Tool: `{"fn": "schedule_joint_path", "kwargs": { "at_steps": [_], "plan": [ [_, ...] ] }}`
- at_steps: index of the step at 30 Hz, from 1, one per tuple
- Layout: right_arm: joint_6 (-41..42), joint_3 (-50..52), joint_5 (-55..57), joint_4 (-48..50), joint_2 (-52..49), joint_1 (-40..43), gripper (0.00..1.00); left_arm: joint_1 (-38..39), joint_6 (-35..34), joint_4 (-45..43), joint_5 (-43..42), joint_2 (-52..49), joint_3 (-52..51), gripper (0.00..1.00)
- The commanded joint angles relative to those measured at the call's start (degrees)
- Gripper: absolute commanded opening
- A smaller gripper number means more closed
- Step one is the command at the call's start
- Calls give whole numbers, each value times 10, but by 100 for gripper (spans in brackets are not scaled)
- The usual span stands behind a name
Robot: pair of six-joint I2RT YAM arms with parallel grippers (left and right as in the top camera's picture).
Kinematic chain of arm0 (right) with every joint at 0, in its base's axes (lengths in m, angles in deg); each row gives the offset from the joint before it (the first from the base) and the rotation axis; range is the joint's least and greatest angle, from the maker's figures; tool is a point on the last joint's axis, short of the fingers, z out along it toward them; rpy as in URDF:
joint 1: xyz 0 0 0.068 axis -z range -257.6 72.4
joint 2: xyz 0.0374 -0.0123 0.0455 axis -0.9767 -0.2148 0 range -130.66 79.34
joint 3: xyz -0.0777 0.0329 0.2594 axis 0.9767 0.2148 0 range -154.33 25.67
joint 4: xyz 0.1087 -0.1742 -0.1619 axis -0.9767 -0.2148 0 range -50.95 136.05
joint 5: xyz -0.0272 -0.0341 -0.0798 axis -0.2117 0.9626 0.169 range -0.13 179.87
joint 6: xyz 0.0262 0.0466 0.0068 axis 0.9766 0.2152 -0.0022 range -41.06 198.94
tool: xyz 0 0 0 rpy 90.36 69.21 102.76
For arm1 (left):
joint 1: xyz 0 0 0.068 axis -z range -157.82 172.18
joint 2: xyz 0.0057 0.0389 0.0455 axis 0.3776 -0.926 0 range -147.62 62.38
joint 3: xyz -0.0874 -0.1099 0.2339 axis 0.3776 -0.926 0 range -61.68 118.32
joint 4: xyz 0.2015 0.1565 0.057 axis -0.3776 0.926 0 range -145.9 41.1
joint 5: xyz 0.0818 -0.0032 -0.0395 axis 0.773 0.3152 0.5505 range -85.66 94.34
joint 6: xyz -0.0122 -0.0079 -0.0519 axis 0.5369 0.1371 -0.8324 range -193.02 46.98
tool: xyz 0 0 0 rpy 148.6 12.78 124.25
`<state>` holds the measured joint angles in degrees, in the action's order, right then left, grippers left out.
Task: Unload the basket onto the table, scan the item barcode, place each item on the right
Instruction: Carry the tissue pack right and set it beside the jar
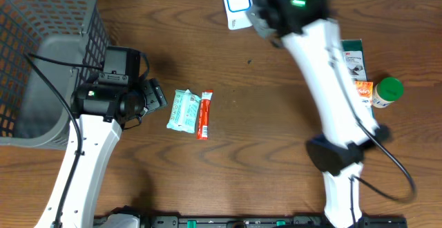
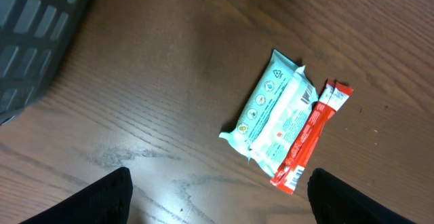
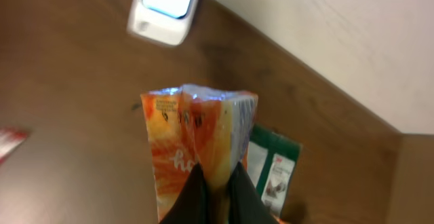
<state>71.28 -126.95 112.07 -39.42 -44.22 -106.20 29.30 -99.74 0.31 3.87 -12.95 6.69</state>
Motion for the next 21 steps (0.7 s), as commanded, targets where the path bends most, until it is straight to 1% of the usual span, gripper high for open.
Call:
{"fn": "schedule_joint_path", "kwargs": {
  "at_steps": [1, 3, 6, 10, 16, 21],
  "plan": [
    [30, 0, -125, -66, 30, 15, 1, -3, 6, 1, 8, 1, 3, 83],
    [53, 0, -137, -117, 49, 25, 1, -3, 6, 1, 7, 1, 3, 83],
    [86, 11, -141, -119, 72, 38, 1, -3, 6, 1, 7, 1, 3, 83],
    [108, 44, -142, -119, 105, 52, 1, -3, 6, 1, 7, 1, 3, 83],
    [118, 203, -137, -118, 202, 62, 1, -3, 6, 1, 8, 1, 3, 84],
    [180, 363, -48, -116, 256, 87, 1, -3, 5, 1, 8, 1, 3, 84]
  ]
}}
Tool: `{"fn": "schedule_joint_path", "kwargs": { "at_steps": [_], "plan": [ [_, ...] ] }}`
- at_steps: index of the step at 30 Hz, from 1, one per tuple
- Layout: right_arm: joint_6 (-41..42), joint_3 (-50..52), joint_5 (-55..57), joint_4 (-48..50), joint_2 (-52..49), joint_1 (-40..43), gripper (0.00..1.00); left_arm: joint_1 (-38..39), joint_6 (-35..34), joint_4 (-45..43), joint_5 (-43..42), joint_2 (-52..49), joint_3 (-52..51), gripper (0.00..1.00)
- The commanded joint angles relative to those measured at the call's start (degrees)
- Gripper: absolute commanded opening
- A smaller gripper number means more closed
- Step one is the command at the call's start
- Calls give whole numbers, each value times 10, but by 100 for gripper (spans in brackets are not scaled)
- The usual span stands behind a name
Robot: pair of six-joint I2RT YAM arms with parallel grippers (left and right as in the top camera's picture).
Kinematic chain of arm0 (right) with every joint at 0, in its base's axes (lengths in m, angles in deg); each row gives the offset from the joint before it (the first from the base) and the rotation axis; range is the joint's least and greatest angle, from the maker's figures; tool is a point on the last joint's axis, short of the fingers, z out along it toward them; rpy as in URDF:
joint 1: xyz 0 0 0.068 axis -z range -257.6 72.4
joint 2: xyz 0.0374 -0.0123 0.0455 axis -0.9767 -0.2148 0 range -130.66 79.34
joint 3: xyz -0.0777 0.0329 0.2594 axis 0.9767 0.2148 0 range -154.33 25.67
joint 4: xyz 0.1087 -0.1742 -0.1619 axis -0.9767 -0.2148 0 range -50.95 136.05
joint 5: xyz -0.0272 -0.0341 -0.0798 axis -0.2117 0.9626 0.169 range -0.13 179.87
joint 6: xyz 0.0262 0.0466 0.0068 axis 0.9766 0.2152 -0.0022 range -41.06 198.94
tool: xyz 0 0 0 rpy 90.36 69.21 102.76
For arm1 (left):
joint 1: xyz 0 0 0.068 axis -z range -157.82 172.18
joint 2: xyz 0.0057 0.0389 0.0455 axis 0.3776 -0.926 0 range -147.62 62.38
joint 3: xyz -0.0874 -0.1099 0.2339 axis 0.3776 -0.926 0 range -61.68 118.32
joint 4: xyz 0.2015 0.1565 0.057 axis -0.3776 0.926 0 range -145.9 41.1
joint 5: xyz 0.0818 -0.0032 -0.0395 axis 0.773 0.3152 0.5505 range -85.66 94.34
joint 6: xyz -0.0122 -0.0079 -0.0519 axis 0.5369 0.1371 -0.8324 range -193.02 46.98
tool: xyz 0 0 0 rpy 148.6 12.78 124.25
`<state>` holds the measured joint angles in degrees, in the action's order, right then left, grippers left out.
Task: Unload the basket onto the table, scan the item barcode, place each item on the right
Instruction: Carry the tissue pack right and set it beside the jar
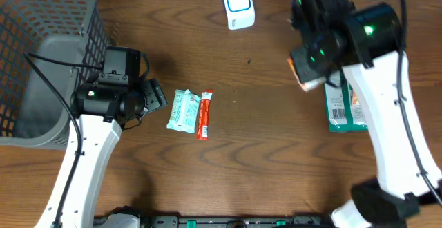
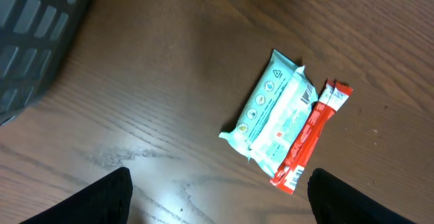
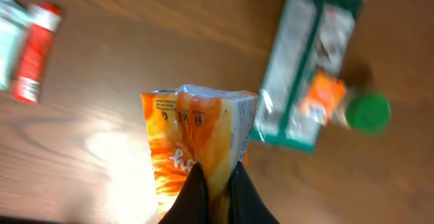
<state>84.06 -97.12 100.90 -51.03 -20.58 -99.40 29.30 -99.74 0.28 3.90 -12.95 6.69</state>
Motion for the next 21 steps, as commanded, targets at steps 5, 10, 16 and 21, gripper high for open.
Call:
{"fn": "schedule_joint_path", "kwargs": {
  "at_steps": [5, 10, 16, 21],
  "plan": [
    [108, 225, 147, 52, 25, 67, 1, -3, 6, 2, 7, 1, 3, 83],
    [107, 365, 166, 200, 25, 129, 1, -3, 5, 2, 7, 1, 3, 83],
    [107, 493, 165, 384, 24, 203, 1, -3, 6, 2, 7, 1, 3, 83],
    [105, 555, 163, 457, 24, 240, 7, -3, 6, 2, 7, 1, 3, 84]
  ]
}}
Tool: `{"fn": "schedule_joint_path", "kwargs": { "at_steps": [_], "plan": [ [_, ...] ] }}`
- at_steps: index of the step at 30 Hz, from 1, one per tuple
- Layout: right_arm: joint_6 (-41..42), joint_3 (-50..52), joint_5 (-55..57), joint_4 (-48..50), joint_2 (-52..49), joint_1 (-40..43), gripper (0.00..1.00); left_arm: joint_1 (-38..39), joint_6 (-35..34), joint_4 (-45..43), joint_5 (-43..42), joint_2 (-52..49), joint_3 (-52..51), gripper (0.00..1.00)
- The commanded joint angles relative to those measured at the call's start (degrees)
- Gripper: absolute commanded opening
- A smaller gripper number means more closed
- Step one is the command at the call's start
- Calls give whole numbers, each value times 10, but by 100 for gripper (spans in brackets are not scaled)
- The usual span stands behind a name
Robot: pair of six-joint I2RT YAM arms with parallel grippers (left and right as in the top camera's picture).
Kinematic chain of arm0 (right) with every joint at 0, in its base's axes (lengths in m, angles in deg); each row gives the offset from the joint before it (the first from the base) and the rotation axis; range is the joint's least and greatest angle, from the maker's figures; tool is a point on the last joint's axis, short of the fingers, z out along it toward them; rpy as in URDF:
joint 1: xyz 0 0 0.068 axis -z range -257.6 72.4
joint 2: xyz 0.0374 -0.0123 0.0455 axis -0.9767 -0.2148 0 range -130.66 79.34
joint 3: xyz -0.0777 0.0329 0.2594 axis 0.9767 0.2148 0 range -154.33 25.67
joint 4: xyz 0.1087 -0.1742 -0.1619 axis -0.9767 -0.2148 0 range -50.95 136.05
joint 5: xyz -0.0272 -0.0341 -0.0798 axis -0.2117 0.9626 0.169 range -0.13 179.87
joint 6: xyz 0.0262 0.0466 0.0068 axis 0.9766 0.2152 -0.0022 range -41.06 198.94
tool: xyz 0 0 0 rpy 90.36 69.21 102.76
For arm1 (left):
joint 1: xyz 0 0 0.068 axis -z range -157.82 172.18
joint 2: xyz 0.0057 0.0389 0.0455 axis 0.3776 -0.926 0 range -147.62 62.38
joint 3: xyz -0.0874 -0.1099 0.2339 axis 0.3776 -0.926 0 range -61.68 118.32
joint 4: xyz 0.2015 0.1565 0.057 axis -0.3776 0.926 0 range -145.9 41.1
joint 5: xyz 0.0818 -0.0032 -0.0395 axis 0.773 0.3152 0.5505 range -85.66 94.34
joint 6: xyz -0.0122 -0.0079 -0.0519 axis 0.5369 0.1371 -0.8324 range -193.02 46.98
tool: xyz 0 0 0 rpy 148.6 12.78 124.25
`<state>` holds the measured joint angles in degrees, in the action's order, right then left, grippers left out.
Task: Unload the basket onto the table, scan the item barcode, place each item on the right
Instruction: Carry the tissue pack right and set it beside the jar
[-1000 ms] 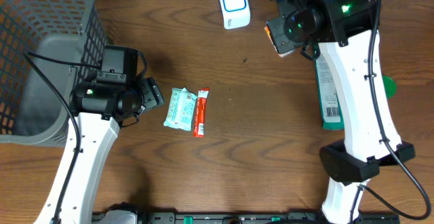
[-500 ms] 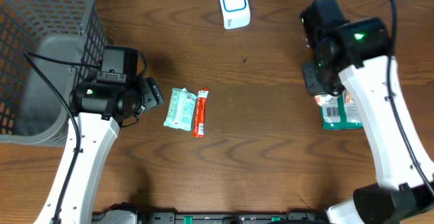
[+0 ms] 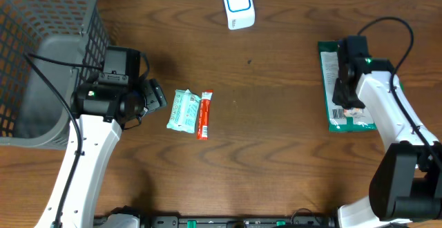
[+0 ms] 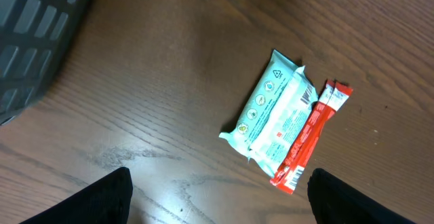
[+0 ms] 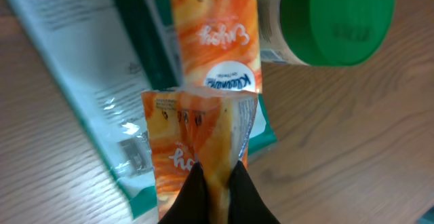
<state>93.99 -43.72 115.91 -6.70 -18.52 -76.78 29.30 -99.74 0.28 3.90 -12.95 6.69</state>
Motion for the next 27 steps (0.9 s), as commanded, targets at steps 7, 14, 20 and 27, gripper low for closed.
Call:
{"fn": "schedule_joint_path", "kwargs": {
  "at_steps": [7, 14, 20, 27],
  "plan": [
    [5, 26, -16, 22, 4, 21, 86, -3, 6, 2, 7, 1, 3, 83],
    [5, 26, -19, 21, 4, 21, 99, -3, 6, 2, 7, 1, 3, 83],
    [5, 26, -19, 14, 4, 21, 71, -3, 6, 2, 7, 1, 3, 83],
    [5, 26, -19, 9, 4, 21, 44, -3, 6, 2, 7, 1, 3, 83]
  ]
}}
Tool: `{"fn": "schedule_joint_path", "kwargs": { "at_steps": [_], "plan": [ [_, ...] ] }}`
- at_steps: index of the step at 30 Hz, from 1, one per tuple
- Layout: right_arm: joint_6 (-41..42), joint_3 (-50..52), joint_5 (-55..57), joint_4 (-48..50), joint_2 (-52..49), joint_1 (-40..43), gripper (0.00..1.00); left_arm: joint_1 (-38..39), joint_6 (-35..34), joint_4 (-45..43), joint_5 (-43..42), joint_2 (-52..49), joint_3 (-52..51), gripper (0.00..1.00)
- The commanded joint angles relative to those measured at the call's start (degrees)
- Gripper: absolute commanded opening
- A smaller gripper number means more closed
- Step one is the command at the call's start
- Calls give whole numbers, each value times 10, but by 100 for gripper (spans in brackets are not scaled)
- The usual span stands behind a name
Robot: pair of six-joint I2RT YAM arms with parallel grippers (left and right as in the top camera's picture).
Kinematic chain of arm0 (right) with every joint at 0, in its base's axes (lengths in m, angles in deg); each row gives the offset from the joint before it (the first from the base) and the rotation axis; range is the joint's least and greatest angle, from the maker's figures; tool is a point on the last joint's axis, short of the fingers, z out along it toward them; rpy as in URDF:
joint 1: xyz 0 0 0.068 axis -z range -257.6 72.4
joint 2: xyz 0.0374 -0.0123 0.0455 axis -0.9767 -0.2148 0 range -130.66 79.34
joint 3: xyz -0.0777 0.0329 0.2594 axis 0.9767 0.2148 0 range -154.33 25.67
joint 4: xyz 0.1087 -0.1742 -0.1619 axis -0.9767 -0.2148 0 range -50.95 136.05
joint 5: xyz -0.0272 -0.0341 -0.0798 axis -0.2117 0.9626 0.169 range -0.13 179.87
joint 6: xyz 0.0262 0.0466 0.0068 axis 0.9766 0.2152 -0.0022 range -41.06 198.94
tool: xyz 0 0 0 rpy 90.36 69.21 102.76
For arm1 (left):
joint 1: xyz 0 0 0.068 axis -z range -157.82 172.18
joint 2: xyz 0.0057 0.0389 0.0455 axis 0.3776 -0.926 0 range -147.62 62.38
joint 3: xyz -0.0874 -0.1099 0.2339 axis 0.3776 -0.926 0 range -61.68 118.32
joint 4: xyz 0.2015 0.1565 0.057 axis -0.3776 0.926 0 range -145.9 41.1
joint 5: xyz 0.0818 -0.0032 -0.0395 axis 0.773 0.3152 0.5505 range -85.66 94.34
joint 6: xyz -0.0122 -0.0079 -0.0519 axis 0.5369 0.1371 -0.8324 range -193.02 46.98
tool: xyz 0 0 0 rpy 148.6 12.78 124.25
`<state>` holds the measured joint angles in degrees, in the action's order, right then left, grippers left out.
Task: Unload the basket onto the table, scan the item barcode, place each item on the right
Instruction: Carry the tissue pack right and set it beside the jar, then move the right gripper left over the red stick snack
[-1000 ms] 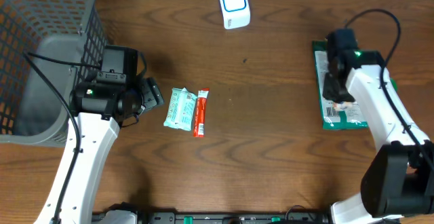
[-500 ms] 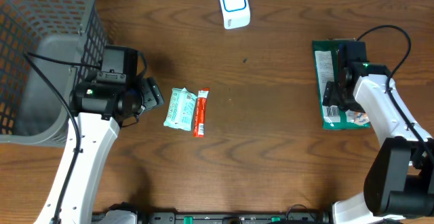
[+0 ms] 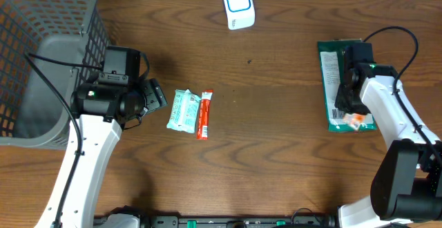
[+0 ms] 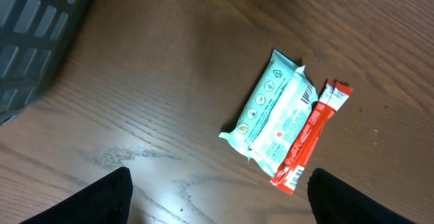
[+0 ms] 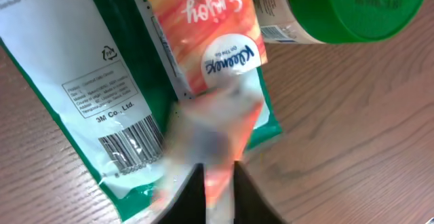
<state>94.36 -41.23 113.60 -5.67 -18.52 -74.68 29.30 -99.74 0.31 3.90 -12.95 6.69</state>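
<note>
The white scanner [image 3: 237, 5] with a blue window stands at the table's far edge. My right gripper [image 5: 218, 173] is low over the right side, fingers slightly parted, open. A blurred orange tissue pack [image 5: 217, 122] lies loose between and beyond the fingers, on the corner of a green packet [image 5: 102, 81]. Overhead, that orange pack [image 3: 352, 122] shows at the packet's near edge. My left gripper [image 4: 217, 200] hangs open above the wood near a teal pack [image 4: 271, 112] and a red stick [image 4: 308, 139], holding nothing.
A second orange Kleenex pack [image 5: 203, 34] and a green-lidded bottle [image 5: 346, 7] lie against the green packet [image 3: 342, 83]. A grey mesh basket [image 3: 41, 62] fills the left side. The teal pack [image 3: 183, 110] and red stick [image 3: 204, 115] sit mid-table.
My right gripper's fingers have parted and the orange pack, then pinched sharp between them, is now blurred and loose on the green packet's corner. The left arm has not moved.
My right gripper held the orange tissue pack up near the scanner at the far edge. Then it held it lower, to the right, beside the green packet. Then it was over the packet and bottle, still pinched; now the fingers have let it go there.
</note>
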Motion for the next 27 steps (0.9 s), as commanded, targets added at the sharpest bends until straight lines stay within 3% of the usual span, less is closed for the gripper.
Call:
{"fn": "schedule_joint_path", "kwargs": {
  "at_steps": [1, 2, 6, 9, 12, 20, 27],
  "plan": [
    [2, 1, 4, -2, 4, 0, 71, -3, 6, 1, 7, 1, 3, 83],
    [2, 1, 4, -2, 4, 0, 82, -3, 5, 1, 7, 1, 3, 83],
    [2, 1, 1, -2, 4, 0, 93, -3, 6, 1, 7, 1, 3, 83],
    [2, 1, -29, 4, 4, 0, 94, -3, 6, 1, 7, 1, 3, 84],
    [2, 1, -131, 29, 4, 0, 94, -3, 6, 1, 7, 1, 3, 83],
    [2, 2, -531, 111, 4, -24, 99, -3, 6, 1, 7, 1, 3, 84],
    [28, 2, -587, 163, 4, -112, 99, -3, 6, 1, 7, 1, 3, 83]
  ]
}}
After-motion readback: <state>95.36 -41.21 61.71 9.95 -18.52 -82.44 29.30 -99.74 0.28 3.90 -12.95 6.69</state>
